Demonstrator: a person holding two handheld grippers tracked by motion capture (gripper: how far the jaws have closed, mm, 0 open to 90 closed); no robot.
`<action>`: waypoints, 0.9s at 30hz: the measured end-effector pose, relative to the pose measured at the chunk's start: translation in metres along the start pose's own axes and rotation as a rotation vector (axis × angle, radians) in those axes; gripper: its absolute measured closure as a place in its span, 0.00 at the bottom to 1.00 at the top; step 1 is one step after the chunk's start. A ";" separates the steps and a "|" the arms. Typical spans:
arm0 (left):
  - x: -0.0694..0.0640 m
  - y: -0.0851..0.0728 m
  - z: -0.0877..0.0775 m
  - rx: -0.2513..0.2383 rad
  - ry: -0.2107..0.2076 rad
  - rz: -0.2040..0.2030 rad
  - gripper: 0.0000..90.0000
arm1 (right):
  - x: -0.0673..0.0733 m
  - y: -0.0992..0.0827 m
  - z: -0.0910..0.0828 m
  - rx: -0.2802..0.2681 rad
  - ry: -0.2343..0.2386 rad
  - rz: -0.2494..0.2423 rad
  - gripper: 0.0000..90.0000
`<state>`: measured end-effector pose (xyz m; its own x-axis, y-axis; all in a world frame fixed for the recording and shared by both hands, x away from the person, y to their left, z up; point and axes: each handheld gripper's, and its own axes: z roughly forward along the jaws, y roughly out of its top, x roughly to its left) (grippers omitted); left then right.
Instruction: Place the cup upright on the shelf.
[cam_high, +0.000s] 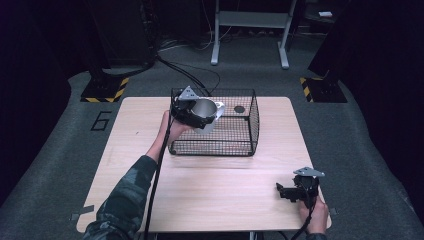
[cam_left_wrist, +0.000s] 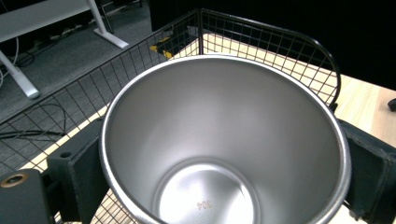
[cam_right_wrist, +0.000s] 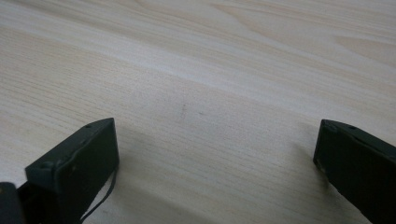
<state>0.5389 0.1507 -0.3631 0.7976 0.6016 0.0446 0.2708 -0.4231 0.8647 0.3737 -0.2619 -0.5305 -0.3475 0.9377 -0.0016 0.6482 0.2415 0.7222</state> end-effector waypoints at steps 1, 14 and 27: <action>0.001 -0.002 0.005 -0.006 0.005 -0.009 0.07 | 0.001 0.000 0.000 -0.003 0.000 0.011 0.00; 0.008 -0.007 0.026 0.034 0.003 -0.023 0.07 | 0.001 0.000 0.000 0.001 0.000 0.010 0.00; 0.015 -0.008 0.047 0.074 -0.016 -0.015 0.07 | 0.000 0.000 0.000 0.001 -0.001 0.003 0.00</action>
<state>0.5735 0.1312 -0.3928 0.8018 0.5971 0.0235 0.3210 -0.4636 0.8259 0.3737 -0.2616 -0.5304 -0.3447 0.9387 -0.0001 0.6497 0.2386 0.7218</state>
